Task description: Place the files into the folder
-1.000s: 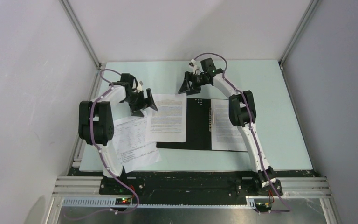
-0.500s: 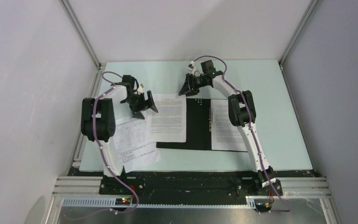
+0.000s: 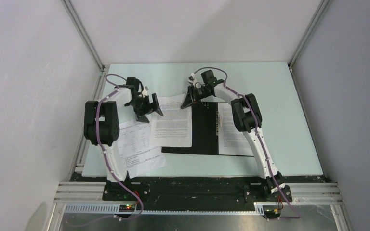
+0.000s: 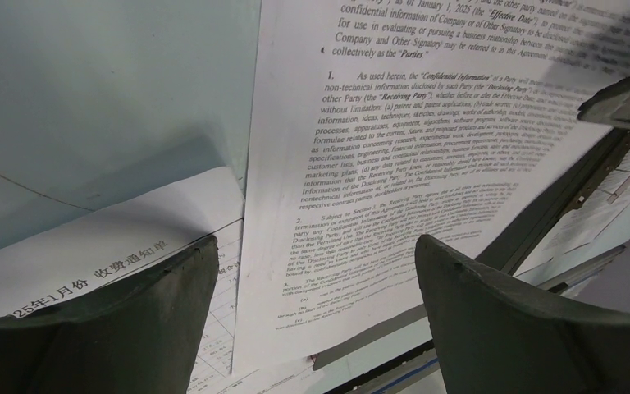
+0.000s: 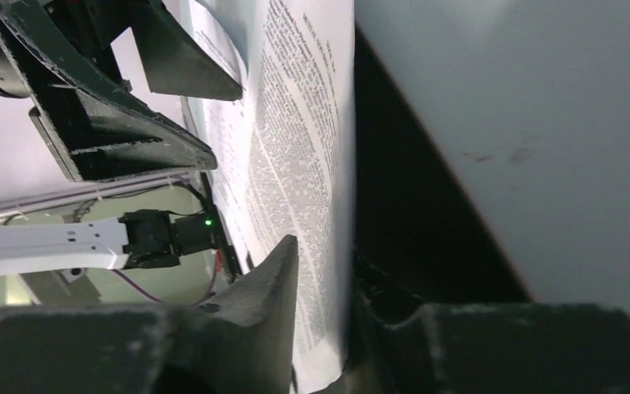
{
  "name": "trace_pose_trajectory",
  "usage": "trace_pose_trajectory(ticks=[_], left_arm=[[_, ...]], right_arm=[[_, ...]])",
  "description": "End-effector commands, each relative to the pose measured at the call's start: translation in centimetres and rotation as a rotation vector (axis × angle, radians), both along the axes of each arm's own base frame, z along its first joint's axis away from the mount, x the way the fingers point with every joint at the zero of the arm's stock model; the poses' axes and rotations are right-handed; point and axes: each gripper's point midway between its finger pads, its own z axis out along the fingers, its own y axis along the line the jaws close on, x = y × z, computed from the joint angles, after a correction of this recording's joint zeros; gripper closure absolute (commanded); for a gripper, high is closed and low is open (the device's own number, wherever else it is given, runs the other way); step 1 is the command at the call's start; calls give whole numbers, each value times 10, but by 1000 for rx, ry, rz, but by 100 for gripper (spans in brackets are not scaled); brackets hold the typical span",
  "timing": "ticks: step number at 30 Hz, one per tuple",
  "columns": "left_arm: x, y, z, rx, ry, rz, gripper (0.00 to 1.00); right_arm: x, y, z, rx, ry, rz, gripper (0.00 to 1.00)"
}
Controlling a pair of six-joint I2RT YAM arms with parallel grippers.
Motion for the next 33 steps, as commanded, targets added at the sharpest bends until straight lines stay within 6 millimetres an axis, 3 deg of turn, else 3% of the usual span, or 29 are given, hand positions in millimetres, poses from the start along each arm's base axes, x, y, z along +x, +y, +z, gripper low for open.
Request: trace_pose_trajectory(ticks=[1, 4, 7, 11, 15, 16, 17, 18, 19, 20, 21, 22, 23, 24, 25, 26, 27, 28, 29, 30, 33], left_arm=[[14, -1, -11, 13, -33, -5, 5], [19, 1, 0, 21, -69, -3, 5], [27, 4, 17, 29, -122, 7, 4], [42, 9, 61, 21, -237, 31, 2], [59, 8, 111, 12, -379, 13, 2], [61, 8, 118, 12, -399, 10, 2], [64, 8, 125, 11, -417, 11, 2], [65, 7, 127, 10, -423, 13, 2], [68, 7, 131, 9, -432, 15, 2], [69, 7, 130, 7, -428, 20, 3], [69, 7, 131, 5, -429, 22, 3], [70, 7, 129, 3, -423, 25, 3], [70, 7, 128, 3, -419, 28, 3], [70, 6, 126, 1, -413, 31, 3], [70, 6, 123, -2, -403, 33, 3], [71, 6, 121, -4, -397, 35, 3], [71, 6, 117, -4, -386, 35, 3], [71, 6, 114, -1, -382, 35, 3], [71, 8, 110, 11, -375, 38, 3], [72, 10, 108, 22, -374, 38, 3], [73, 11, 104, 31, -371, 29, 3]], right_arm=[[-4, 10, 62, 41, -96, 12, 79], [3, 3, 77, 10, -160, -11, 99], [6, -8, 99, 1, -200, -30, 100], [11, -32, 147, 12, -303, -58, 100], [11, -80, 207, -5, -404, -139, 100], [8, -89, 210, -27, -395, -153, 100], [5, -106, 223, -43, -432, -181, 100], [-2, -116, 218, -61, -409, -191, 100], [-6, -133, 237, -60, -452, -220, 100], [-14, -142, 231, -71, -420, -226, 100], [-23, -159, 249, -55, -454, -244, 100], [-35, -169, 239, -68, -403, -249, 100], [-45, -185, 254, -57, -440, -265, 100], [-59, -195, 241, -71, -383, -270, 100], [-69, -213, 250, -76, -421, -292, 100], [-84, -223, 230, -103, -338, -305, 100], [-92, -241, 232, -121, -363, -336, 100], [-107, -248, 215, -139, -289, -341, 100], [-113, -264, 216, -160, -327, -358, 100], [-129, -270, 205, -180, -271, -355, 100], [-151, -300, 184, -287, -313, -295, 100]])
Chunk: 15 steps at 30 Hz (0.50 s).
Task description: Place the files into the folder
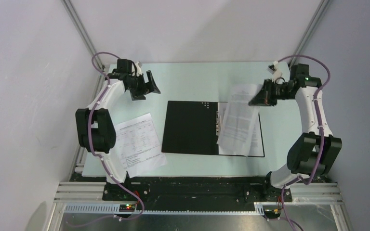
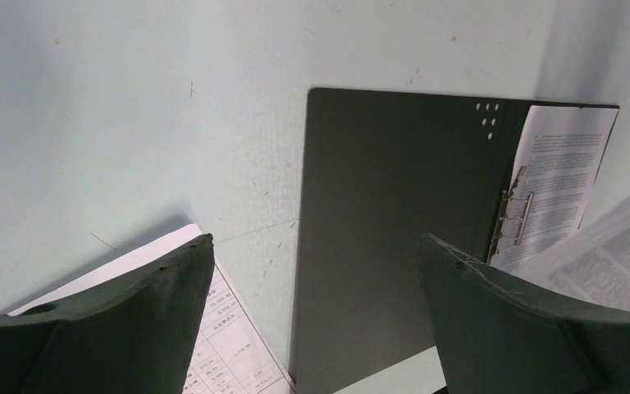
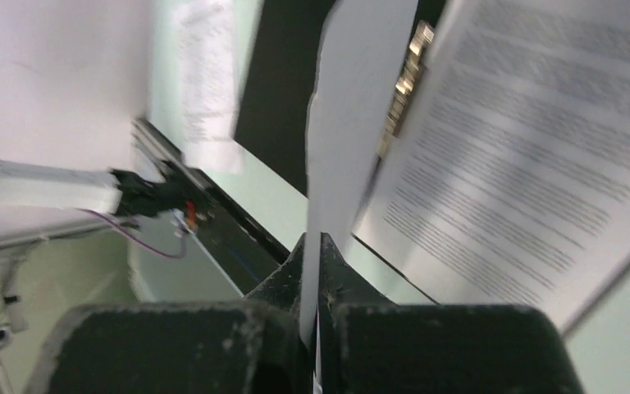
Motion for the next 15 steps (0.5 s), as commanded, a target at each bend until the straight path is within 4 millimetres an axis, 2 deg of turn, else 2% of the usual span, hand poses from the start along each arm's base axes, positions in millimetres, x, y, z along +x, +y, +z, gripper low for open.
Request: trace_pose_trajectory(ticks=[1, 2, 5, 9, 15], left_arm=[[4, 4, -5, 16, 3, 8, 3], [4, 4, -6, 16, 4, 6, 3], [3, 4, -9, 17, 12, 4, 3], [-2, 6, -14, 32, 15, -11, 3], [-16, 8, -20, 46, 31, -29, 4]], right_arm=[[-52, -32, -36, -159, 58, 120, 100], [-58, -35, -43, -170, 92, 131, 100], [-52, -59, -75, -248, 177, 103, 100], [-27, -86, -105, -371, 223, 48, 100], [10, -98, -129, -399, 245, 37, 100]])
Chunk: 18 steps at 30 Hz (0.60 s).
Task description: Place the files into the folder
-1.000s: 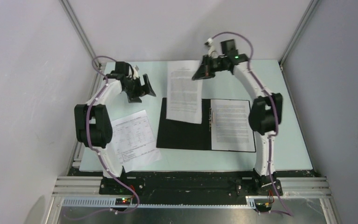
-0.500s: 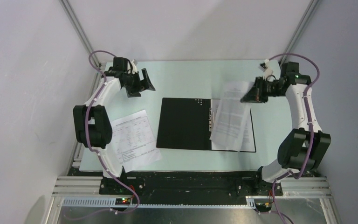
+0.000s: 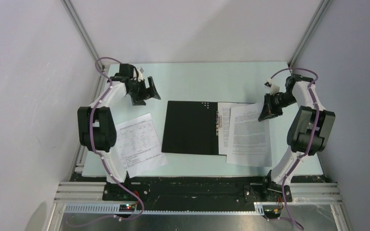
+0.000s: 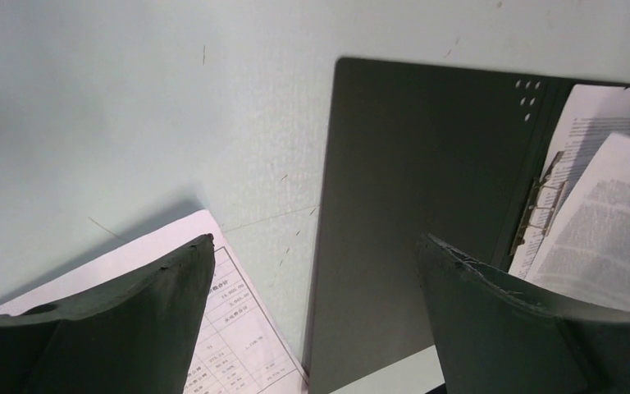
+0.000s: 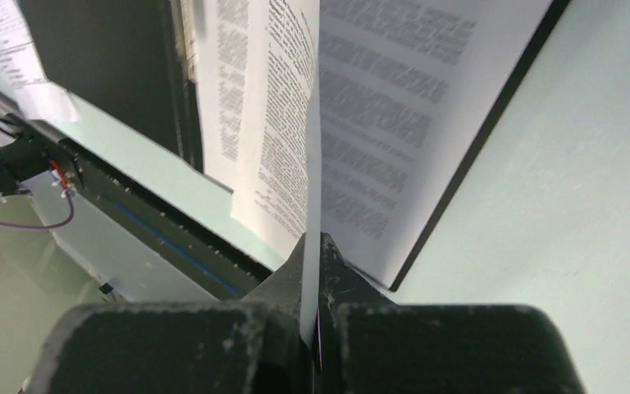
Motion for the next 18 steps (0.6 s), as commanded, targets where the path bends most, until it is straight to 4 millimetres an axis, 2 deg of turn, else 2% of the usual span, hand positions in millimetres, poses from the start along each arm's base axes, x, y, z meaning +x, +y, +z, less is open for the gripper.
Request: trace_pose_trajectory(ticks=[1, 6, 12, 18], left_arm=[[-8, 5, 6, 28, -27, -21, 4], [-18, 8, 9, 45, -33, -33, 4], [-22, 10, 16, 58, -48, -38, 4], [-24, 12, 18, 72, -53, -40, 4]], right_arm=[[35, -16, -10, -77, -57, 17, 100], [57, -15, -14, -39, -66, -1, 100], [67, -2, -24, 6, -37, 25, 100], [74, 16, -25, 55, -32, 51, 100]])
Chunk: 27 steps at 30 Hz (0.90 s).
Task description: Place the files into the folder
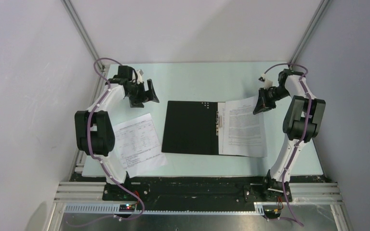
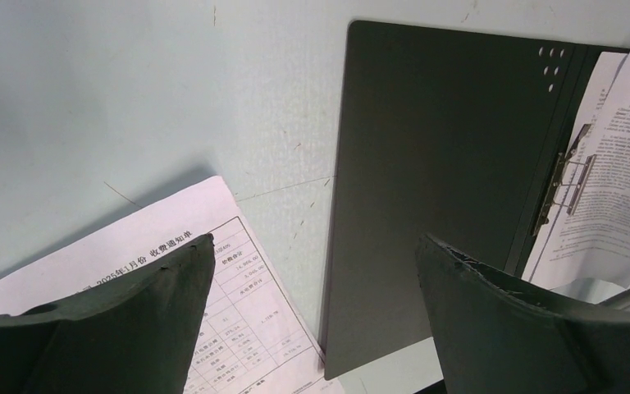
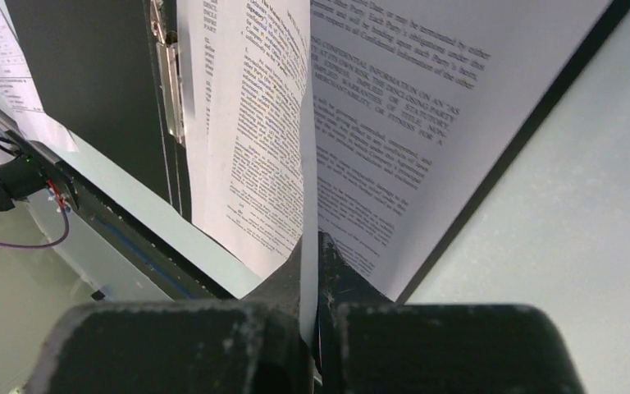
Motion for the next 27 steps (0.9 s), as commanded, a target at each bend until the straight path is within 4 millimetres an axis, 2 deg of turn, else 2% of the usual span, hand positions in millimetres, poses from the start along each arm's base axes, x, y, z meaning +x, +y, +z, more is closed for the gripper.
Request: trace_pose_trajectory(ticks=[1, 4, 18, 27], left_arm=[[-1, 6, 20, 28, -63, -13, 4], [-2, 6, 20, 30, -65, -13, 4], [-3, 7, 17, 36, -61, -17, 4], [-3, 7, 17, 37, -62, -20, 4]], right_arm=[[12, 17, 11, 50, -28, 21, 100], [14, 25, 9, 58, -22, 43, 100], [18, 31, -2, 47, -6, 92, 100], [22, 26, -10, 18, -8, 117, 100]])
